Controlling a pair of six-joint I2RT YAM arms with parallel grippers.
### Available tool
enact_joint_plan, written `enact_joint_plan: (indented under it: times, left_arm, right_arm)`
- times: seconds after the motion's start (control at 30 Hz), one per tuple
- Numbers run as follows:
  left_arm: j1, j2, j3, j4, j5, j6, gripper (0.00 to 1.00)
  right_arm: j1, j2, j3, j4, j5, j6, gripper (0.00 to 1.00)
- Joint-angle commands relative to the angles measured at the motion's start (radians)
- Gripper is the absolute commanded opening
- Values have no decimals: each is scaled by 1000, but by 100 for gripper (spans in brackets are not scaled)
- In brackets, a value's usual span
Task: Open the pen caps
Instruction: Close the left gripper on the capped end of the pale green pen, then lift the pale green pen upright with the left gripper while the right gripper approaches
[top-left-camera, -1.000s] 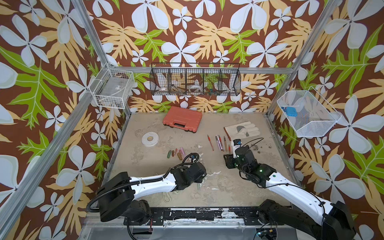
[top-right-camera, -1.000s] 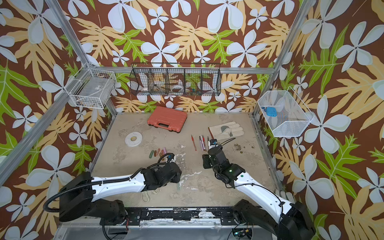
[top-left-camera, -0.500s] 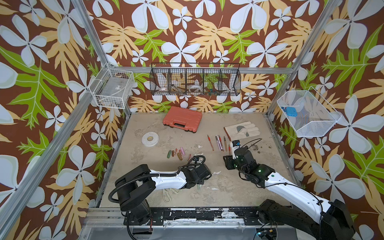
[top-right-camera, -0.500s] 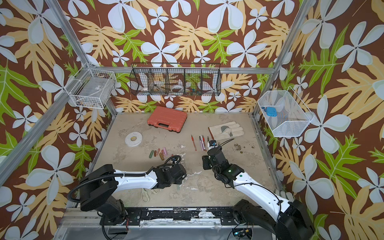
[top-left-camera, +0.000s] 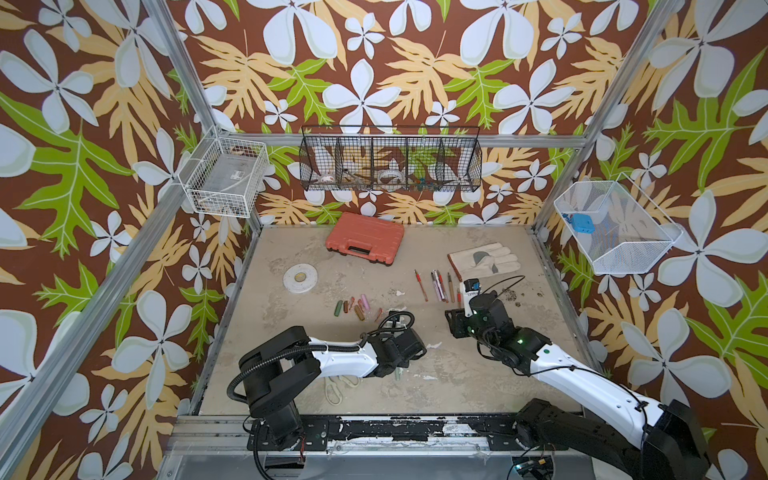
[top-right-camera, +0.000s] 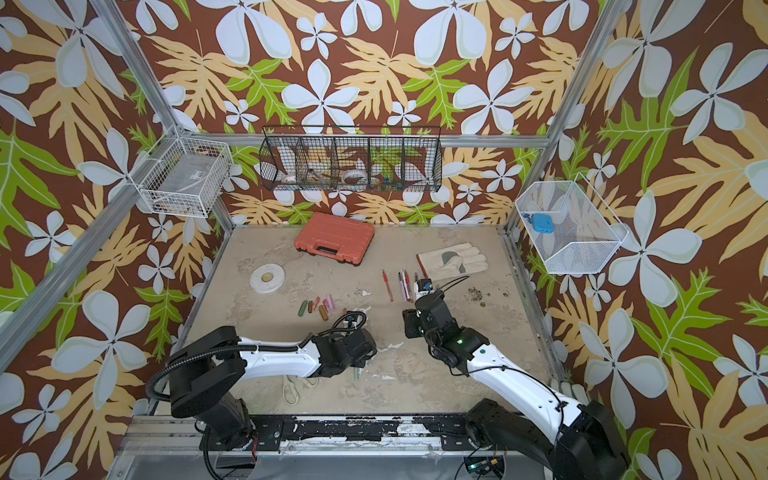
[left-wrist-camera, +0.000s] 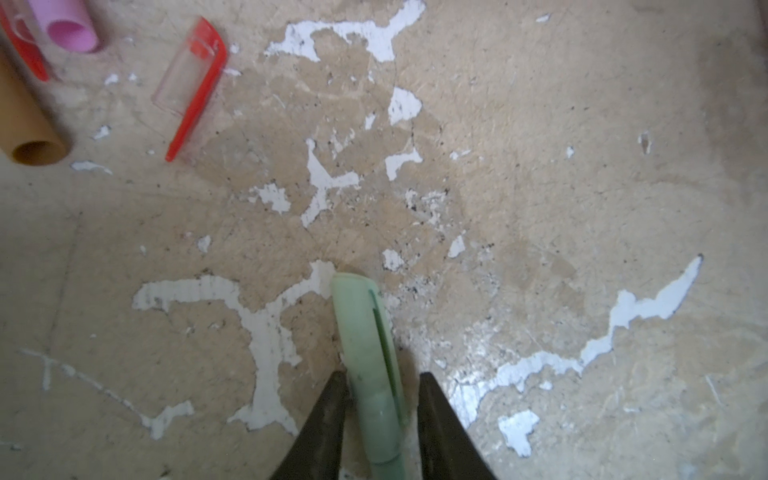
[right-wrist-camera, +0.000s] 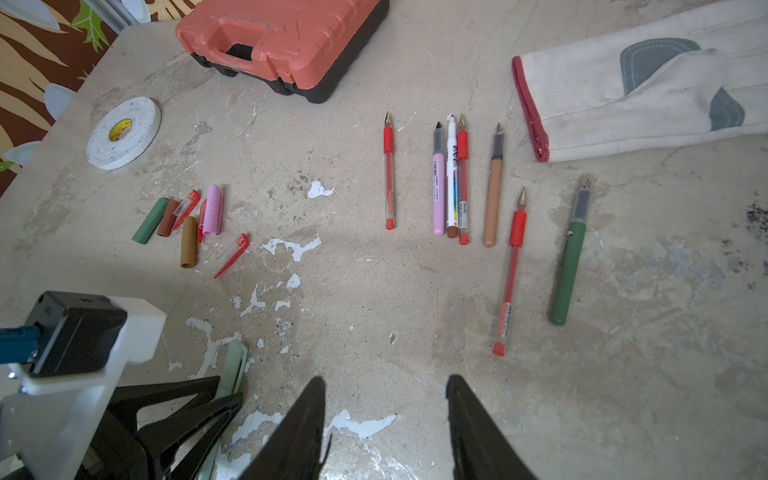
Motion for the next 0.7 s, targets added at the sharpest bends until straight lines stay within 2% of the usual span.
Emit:
enact_joint_plan:
  times: [0.0,0.23,0.37,0.67]
  left_arm:
    - [1,14,-10,-62,43,-3,26]
    - [3,19,-4,-52,70,18,13]
    - [15,-9,-5,-42,83,33,11]
    - [113,-168,8,-9,116,123,10]
  right_arm:
    - [2,-6,6,15,-5,2,48]
    - [2,-35,10,-8,4,-1,48]
    - [3,-49,15,-18,11,-7,48]
    - [1,-52,11,-3,-4,-12,48]
